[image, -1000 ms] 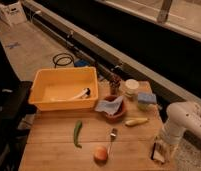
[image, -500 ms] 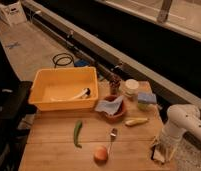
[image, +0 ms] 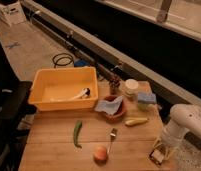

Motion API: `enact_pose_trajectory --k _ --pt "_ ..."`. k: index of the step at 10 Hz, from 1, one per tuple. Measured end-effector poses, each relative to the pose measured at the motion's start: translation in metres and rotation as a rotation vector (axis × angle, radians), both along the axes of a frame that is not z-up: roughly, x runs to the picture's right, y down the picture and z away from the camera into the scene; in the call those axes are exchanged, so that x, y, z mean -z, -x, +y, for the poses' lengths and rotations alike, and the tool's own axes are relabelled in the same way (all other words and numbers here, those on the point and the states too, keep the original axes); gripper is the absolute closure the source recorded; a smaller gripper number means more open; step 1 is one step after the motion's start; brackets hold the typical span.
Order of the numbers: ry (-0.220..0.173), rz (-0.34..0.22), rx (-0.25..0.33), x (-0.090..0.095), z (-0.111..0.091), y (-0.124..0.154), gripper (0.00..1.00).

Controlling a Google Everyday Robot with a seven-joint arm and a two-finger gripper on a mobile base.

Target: Wipe tray with eraser

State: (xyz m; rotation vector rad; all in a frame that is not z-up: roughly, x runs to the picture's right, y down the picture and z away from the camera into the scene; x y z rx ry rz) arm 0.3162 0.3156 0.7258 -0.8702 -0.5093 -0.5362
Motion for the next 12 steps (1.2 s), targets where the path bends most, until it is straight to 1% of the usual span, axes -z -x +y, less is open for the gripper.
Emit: enact_pose_trajectory --k 1,2,3,4,5,6,7,9,10,11,12 --pt "-0.03 0.044 0.008 0.013 -0.017 0.001 1.0" --pt "-0.054 0.069 0.016 0.022 -0.031 0.005 1.0" --pt "-0.101 0.098 0.021 0.038 -0.057 0.014 1.0" --pt "-0.143 0.122 0.019 0.051 -0.076 0.018 1.0" --pt "-0.195 0.14 0.01 0.06 -0.098 0.024 1.0" --pt "-0.249 0.149 -0.003 0.062 -0.122 0.033 1.0" --pt "-0.308 0.147 -0.017 0.057 -0.149 0.044 1.0" --pt "-0.391 0.127 -0.04 0.042 -0.185 0.064 1.0" --pt "-0.431 0.102 -0.053 0.033 -0.206 0.08 1.0" --pt "-0.451 0.09 -0.052 0.023 -0.223 0.095 1.0" --pt "-0.453 0.084 -0.053 0.018 -0.229 0.104 1.0"
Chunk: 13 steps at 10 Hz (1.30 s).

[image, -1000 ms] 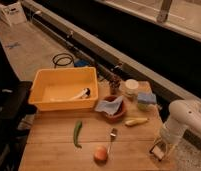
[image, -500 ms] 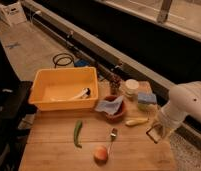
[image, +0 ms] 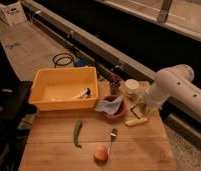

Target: Wipe tray with eraser

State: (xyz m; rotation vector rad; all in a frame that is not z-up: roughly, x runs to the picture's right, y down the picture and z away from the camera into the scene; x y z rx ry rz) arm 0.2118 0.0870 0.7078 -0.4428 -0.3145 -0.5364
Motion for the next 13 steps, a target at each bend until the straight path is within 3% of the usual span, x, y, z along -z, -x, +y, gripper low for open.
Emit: enact_pose_trajectory --k 5,7,10,13 --pt "-0.001 0.009 -0.008 -0.001 -0.001 -0.005 1.0" --pt "-0.017 -0.016 -0.012 -0.007 -0.012 0.005 1.0" --pt "-0.055 -0.12 0.029 -0.016 -0.036 0.061 1.0" --pt "-0.126 -0.261 0.095 -0.01 -0.066 0.133 1.0"
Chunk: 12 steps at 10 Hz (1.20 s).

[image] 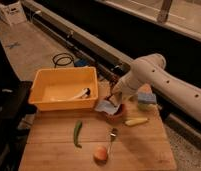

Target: Wipe tray with eraser

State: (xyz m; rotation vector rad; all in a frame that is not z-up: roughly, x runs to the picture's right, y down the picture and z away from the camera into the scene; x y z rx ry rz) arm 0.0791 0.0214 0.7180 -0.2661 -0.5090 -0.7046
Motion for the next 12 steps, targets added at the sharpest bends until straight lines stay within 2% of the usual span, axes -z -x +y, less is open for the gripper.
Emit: enact_pose_trajectory --k 1,3,4,9,11,12 --pt "-0.025 -0.038 0.018 0.006 -0.01 0.019 1.0" --pt "-0.094 -0.134 0.063 0.023 -0.04 0.073 1.0" --pt "-0.1 -0.15 0.065 0.026 -0.043 0.082 1.0" --pt "-0.101 -0.141 0.062 0.025 -0.043 0.078 1.0" --pt "-0.102 -0.159 0.042 0.009 -0.048 0.08 1.0" --pt "-0.098 -0.179 0.041 -0.007 -0.054 0.088 1.0"
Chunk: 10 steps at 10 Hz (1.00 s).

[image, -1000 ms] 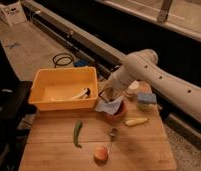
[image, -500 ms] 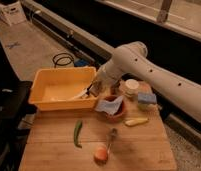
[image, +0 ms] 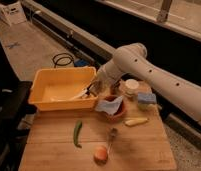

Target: Wipe tray with eraser

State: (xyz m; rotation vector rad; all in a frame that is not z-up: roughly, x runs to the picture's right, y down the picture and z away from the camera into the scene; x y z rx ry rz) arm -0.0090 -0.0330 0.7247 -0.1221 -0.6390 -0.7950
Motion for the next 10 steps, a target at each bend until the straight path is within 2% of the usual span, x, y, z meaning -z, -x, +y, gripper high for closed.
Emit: enact_pose_trajectory --k 3,6,8,10 --pt "0.019 -0.062 0.027 -0.038 -0.008 0.035 1.0" --pt "0.008 -0.125 0.075 -0.057 -0.018 0.077 1.0" --pt "-0.034 -0.137 0.11 -0.068 -0.026 0.109 1.0" --pt "-0.101 -0.104 0.115 -0.076 -0.032 0.144 1.0"
